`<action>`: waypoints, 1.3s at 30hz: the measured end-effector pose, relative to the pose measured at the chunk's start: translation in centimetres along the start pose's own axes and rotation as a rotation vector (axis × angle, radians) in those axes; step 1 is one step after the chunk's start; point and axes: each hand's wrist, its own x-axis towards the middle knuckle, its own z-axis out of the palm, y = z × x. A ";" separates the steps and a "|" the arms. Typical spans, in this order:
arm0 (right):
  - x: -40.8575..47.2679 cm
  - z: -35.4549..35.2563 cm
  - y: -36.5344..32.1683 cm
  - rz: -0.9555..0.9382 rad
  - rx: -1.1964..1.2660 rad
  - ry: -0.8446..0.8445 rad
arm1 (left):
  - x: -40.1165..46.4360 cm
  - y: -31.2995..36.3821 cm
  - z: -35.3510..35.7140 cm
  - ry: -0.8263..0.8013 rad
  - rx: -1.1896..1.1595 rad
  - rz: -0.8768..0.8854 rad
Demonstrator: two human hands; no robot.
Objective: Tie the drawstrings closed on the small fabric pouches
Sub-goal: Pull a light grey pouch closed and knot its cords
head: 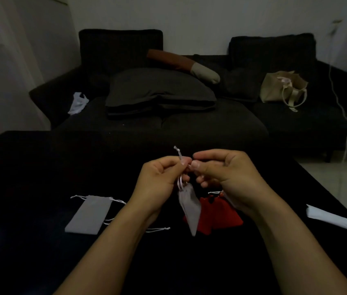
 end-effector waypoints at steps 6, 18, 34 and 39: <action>-0.6 0.5 0.0 0.173 0.013 -0.227 | -0.1 0.8 -0.8 -0.206 -0.165 -0.054; -0.5 0.5 0.3 0.212 -0.020 -0.288 | 0.1 1.5 -2.6 -0.152 0.378 0.239; 0.4 1.6 0.8 0.170 0.337 -0.044 | 0.3 0.3 -1.3 -0.041 -0.049 0.205; 0.6 1.7 1.1 0.028 0.161 0.058 | 0.3 0.3 -1.0 -0.038 -0.115 0.145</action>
